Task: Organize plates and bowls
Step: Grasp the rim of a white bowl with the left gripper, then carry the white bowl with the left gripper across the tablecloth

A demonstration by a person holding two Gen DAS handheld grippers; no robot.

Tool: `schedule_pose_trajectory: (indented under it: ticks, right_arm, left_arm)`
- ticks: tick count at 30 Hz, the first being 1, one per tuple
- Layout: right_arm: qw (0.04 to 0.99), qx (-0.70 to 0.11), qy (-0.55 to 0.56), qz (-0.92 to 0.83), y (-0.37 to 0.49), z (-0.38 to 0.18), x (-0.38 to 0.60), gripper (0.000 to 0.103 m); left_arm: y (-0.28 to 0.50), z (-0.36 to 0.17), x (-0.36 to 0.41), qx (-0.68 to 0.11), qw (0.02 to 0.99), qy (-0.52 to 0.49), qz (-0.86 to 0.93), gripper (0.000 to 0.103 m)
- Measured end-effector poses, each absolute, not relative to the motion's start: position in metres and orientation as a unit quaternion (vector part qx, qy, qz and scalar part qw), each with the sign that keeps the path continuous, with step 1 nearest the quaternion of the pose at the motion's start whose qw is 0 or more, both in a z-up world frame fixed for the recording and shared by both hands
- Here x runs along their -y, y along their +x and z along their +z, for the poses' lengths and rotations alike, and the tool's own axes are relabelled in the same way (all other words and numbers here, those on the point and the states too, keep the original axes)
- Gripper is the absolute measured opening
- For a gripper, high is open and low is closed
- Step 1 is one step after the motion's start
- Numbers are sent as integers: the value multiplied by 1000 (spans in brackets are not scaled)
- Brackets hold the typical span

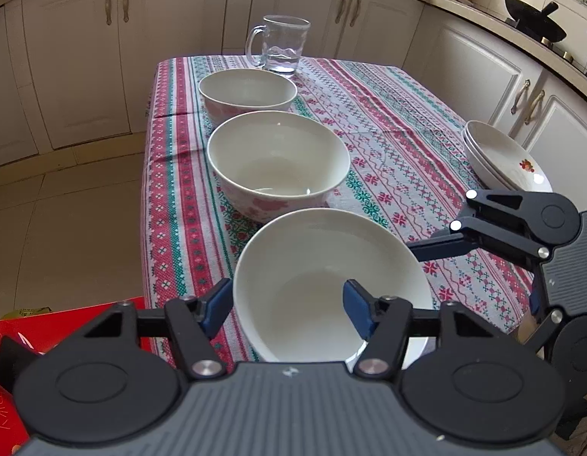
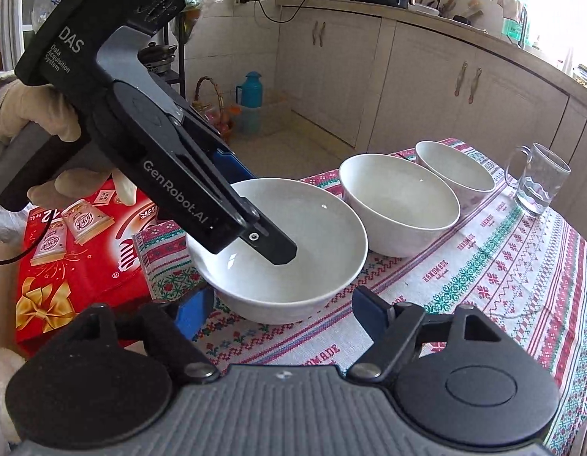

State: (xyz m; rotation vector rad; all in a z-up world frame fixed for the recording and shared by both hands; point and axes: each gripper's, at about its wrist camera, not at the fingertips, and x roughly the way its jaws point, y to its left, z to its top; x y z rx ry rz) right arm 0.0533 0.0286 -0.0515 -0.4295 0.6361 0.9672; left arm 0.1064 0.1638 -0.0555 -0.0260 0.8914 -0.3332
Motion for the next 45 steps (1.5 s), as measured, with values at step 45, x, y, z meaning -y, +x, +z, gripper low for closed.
schedule_pose_trajectory:
  ticks: [45]
  right_arm:
    - [868, -303, -131, 371, 59, -32, 83, 79]
  left_arm:
    - [149, -38, -44, -414, 872, 53, -257, 59]
